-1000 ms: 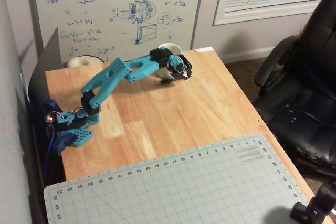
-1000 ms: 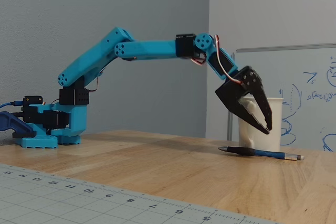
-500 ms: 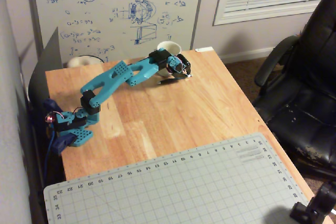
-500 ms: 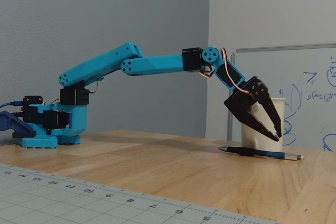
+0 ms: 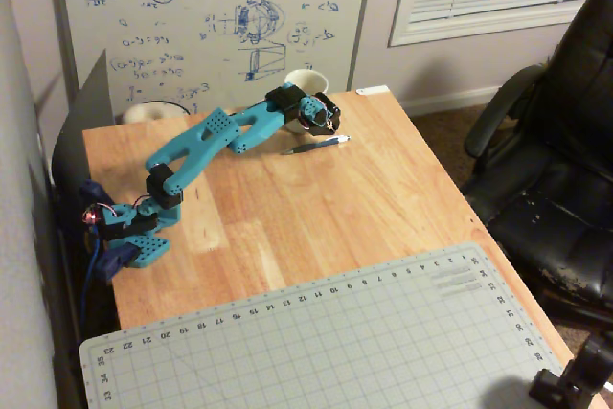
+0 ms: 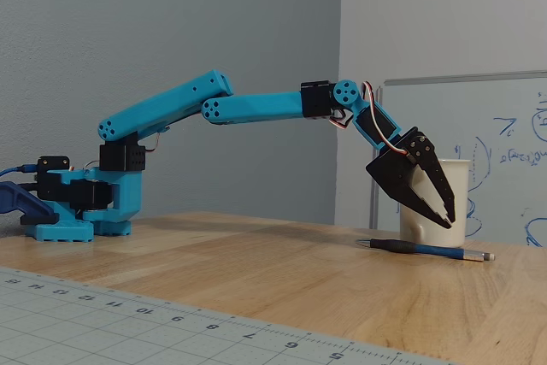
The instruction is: Touch the pen.
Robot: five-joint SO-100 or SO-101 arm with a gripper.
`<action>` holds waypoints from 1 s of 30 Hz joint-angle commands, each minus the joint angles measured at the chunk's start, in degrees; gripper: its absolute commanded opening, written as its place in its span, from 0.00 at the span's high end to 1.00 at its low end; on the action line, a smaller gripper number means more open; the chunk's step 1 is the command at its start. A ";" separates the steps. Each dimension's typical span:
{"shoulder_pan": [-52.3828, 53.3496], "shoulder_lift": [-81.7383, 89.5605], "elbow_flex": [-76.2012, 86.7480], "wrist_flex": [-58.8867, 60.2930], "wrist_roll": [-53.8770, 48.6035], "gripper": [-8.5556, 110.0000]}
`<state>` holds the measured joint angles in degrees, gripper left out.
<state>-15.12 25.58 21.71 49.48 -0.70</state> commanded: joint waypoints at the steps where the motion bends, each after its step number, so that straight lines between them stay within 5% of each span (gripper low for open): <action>1: -1.32 1.85 -4.13 -1.32 0.79 0.92; 30: -1.49 -2.20 -5.10 -1.32 0.79 0.92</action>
<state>-15.12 21.45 20.83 49.22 -0.70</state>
